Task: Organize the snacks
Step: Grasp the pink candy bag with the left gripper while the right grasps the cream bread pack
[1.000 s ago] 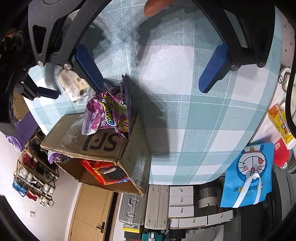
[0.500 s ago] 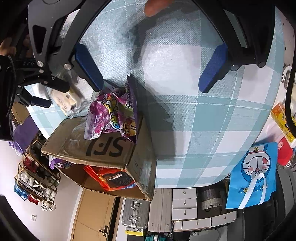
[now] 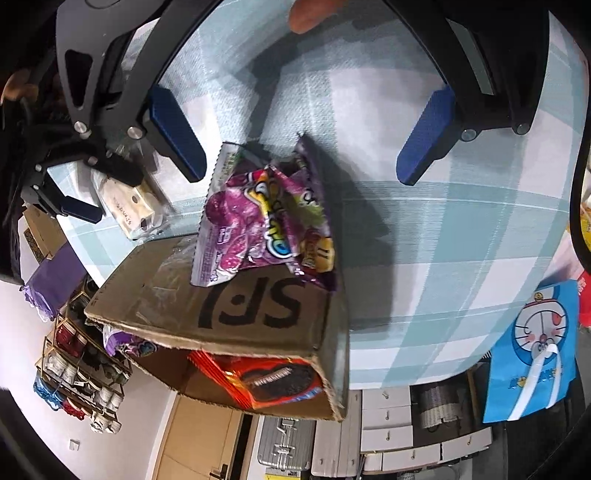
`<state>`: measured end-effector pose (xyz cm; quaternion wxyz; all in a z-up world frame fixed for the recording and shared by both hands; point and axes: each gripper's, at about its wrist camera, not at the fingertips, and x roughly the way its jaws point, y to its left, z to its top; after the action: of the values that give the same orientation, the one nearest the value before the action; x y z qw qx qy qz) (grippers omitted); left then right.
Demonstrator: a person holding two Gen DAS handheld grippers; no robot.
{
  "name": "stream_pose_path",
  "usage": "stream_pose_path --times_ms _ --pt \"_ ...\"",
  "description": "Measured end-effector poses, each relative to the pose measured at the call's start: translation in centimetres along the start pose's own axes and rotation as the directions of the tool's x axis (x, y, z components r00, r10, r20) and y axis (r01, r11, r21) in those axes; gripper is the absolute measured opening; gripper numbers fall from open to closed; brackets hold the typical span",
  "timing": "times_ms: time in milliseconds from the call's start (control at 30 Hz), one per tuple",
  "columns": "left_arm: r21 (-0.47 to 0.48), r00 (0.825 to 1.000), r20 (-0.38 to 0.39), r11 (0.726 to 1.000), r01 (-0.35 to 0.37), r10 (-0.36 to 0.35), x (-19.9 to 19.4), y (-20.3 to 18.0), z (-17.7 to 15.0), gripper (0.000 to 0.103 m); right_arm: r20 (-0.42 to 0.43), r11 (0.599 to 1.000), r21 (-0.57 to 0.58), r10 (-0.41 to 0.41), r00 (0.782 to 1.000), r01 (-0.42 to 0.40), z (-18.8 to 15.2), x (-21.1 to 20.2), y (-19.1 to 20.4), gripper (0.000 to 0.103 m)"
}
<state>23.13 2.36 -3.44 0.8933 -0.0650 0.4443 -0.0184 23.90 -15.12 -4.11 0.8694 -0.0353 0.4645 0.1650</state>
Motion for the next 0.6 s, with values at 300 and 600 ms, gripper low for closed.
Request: stream_pose_path --times_ms 300,600 --pt "0.020 1.000 -0.025 1.000 0.012 -0.012 2.1 -1.4 1.1 0.103 -0.016 0.996 -0.057 -0.063 0.998 0.062 -1.0 0.3 1.0 0.102" --pt "0.033 0.998 -0.045 0.999 -0.032 0.033 4.4 -1.8 1.8 0.103 -0.016 0.996 -0.057 -0.064 0.998 0.063 -0.9 0.2 1.0 0.102"
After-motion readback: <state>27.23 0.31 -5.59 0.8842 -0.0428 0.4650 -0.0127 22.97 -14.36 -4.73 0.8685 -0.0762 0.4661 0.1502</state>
